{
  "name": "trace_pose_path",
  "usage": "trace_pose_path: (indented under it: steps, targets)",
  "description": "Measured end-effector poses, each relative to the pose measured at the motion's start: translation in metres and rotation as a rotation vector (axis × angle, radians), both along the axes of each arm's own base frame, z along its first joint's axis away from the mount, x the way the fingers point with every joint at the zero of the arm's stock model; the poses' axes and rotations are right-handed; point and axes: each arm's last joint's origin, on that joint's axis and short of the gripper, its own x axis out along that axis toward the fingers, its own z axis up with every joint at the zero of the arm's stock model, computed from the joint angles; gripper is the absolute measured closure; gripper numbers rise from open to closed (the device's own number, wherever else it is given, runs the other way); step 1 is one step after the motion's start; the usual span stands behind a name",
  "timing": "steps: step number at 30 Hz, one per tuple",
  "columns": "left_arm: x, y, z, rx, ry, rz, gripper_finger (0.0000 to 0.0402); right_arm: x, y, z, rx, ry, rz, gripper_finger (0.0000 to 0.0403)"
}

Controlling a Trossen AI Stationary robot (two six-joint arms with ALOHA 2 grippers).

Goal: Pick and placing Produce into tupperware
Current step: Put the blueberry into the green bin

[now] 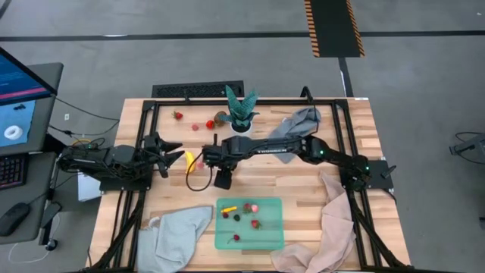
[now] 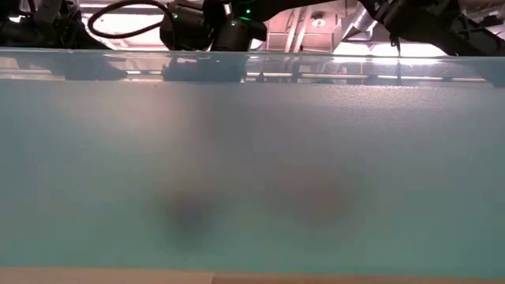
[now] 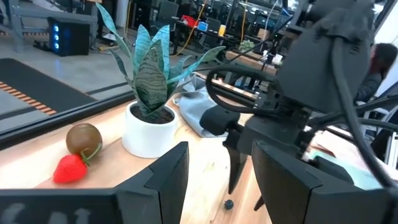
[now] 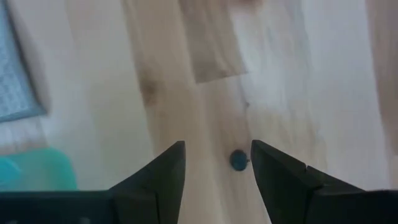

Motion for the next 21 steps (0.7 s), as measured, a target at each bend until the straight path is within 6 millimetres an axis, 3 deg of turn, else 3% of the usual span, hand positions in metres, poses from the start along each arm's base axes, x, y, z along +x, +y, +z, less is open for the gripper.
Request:
trace_pose_path:
  steps: [21]
  targets:
    - [-0.0003,0.0011,0.0009,-0.015,-0.016,0.041,0.0234,-0.0014,0.0088,-0.0004,0.001,0.014,0.016,0.0198]
